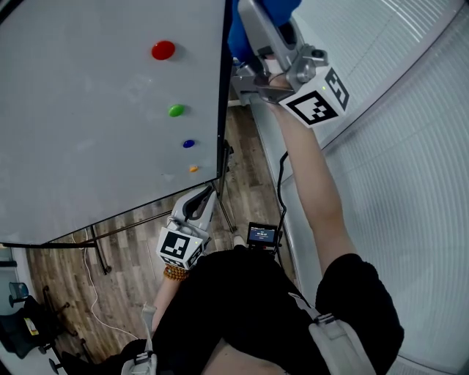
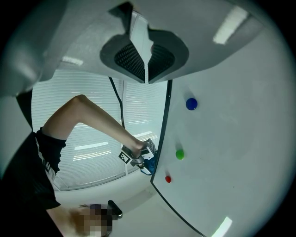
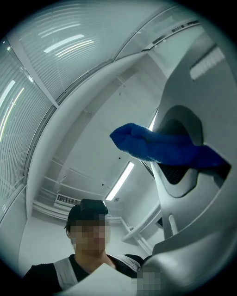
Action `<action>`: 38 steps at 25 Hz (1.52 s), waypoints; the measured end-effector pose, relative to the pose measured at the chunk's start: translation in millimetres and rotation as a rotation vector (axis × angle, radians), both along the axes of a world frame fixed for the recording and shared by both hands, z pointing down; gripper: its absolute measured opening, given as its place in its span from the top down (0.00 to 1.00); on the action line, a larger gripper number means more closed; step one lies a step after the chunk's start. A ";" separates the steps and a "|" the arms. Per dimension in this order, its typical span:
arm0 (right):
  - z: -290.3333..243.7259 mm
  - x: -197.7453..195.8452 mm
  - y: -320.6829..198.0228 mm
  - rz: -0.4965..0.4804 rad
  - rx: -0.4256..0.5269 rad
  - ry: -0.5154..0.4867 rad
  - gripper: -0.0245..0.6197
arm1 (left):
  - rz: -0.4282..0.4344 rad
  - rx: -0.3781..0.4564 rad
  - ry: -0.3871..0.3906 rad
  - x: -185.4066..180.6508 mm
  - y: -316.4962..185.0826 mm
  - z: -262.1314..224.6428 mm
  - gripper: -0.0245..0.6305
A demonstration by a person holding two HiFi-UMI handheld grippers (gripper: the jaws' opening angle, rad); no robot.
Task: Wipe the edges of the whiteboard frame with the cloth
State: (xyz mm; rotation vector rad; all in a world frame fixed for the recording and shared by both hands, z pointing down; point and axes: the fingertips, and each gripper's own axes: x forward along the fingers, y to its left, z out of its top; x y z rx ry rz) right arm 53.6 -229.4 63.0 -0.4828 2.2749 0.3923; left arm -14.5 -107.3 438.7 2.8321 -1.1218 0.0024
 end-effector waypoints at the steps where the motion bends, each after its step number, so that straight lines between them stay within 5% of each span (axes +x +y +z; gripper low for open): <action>1: 1.5 -0.6 0.5 0.002 -0.004 0.000 0.84 | 0.002 -0.005 0.000 0.3 0.6 -1.4 0.78; 38: 49.5 -4.7 9.8 0.063 -0.062 0.031 0.84 | 0.001 -0.041 -0.002 1.9 -0.5 -18.3 0.78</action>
